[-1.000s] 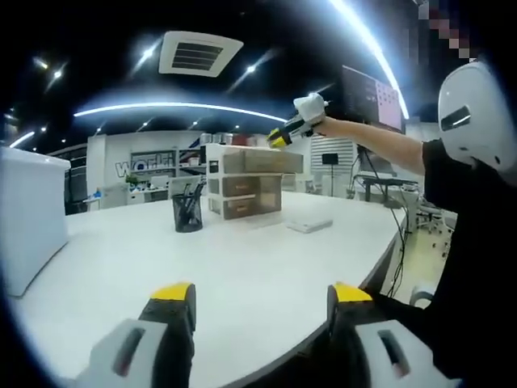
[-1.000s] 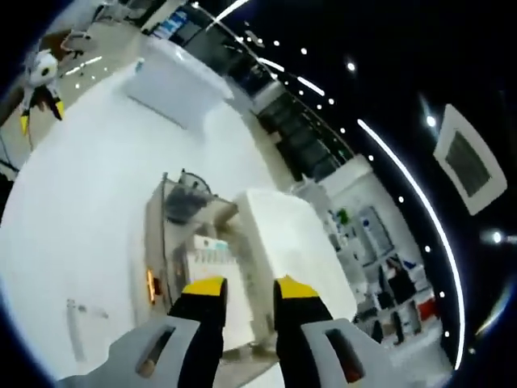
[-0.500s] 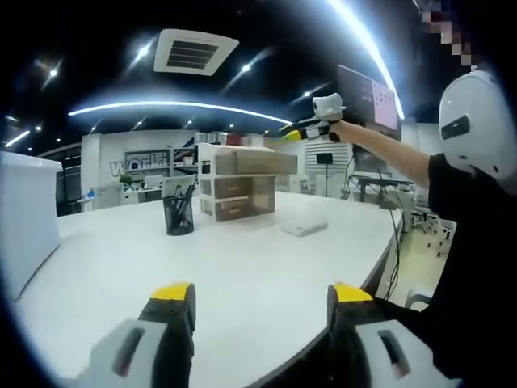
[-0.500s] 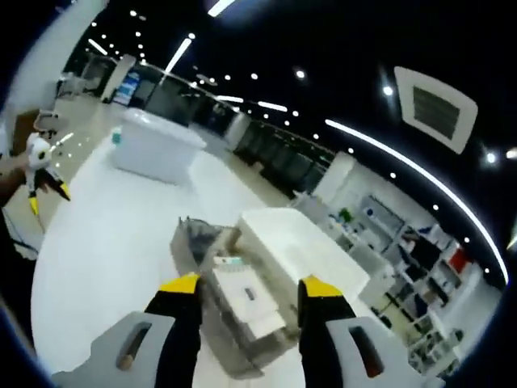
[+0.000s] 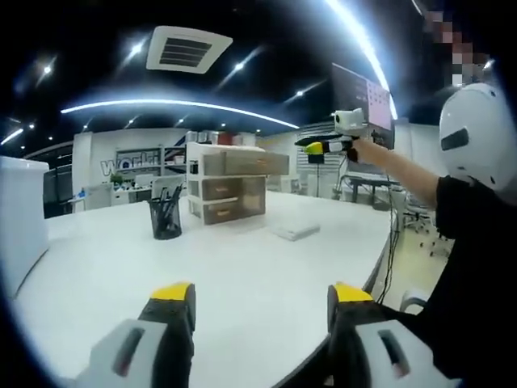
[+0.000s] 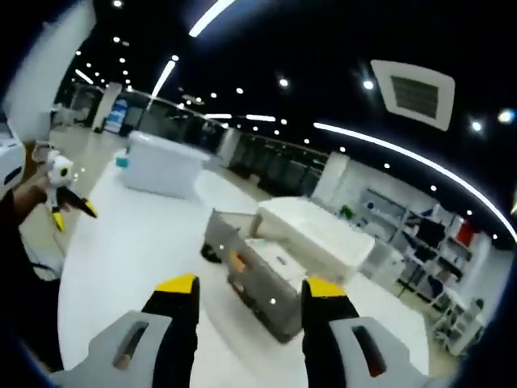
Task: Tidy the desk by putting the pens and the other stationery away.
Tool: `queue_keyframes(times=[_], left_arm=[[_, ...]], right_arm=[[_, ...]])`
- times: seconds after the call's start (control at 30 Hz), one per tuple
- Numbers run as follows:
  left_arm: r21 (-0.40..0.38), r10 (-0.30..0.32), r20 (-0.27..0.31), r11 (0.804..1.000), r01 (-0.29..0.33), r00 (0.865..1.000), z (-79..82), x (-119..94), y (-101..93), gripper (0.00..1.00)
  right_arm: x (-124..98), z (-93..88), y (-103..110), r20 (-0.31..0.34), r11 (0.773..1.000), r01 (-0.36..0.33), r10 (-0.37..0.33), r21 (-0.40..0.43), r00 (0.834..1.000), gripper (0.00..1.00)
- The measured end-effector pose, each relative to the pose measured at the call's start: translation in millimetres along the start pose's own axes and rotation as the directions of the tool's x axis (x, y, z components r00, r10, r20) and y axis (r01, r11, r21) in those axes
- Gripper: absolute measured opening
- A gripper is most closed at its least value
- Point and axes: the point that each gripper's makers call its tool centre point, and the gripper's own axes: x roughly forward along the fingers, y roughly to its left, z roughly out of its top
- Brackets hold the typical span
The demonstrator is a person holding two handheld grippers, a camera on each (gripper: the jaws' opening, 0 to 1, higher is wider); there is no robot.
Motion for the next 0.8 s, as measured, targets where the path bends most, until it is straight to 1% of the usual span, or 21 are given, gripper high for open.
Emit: queue_keyframes(times=[0.2,0.3,0.37,0.47,0.63,0.73,0.8], left_arm=[[0.002,-0.013,-0.005,1.000,0.013,1.000,1.0,5,-2.2,0.66],[0.003,-0.016,-0.008,1.000,0.016,1.000,1.3,7,-3.1,0.66],[0.001,-0.017,-0.007,1.000,0.017,1.000,1.4,7,-3.1,0.66],[-0.007,-0.016,-0.007,1.000,0.016,1.000,0.5,9,-2.5,0.66],[-0.009,-0.027,-0.014,1.000,0.027,1.000,-0.8,14,-5.6,0.66],[-0.006,-0.034,-0.016,0.999,0.034,0.999,-0.3,16,-7.8,0.66],[-0.005,-0.037,-0.014,0.999,0.037,0.999,0.5,17,-8.6,0.66]], right_arm=[[-19,-19.2,12,0.013,0.998,0.026,-0.027,0.049,1.000,0.48],[-30,-27.9,16,0.024,0.996,0.055,-0.057,0.075,0.998,0.48],[-38,-33.8,21,0.044,0.990,0.078,-0.083,0.116,0.996,0.49],[-47,-42.2,30,0.056,0.984,0.114,-0.123,0.138,0.991,0.50],[-59,-52.9,48,0.075,0.973,0.152,-0.167,0.174,0.983,0.50],[-64,-61.7,60,0.073,0.966,0.158,-0.176,0.206,0.982,0.50],[-68,-67.3,67,0.072,0.958,0.175,-0.195,0.227,0.978,0.50]])
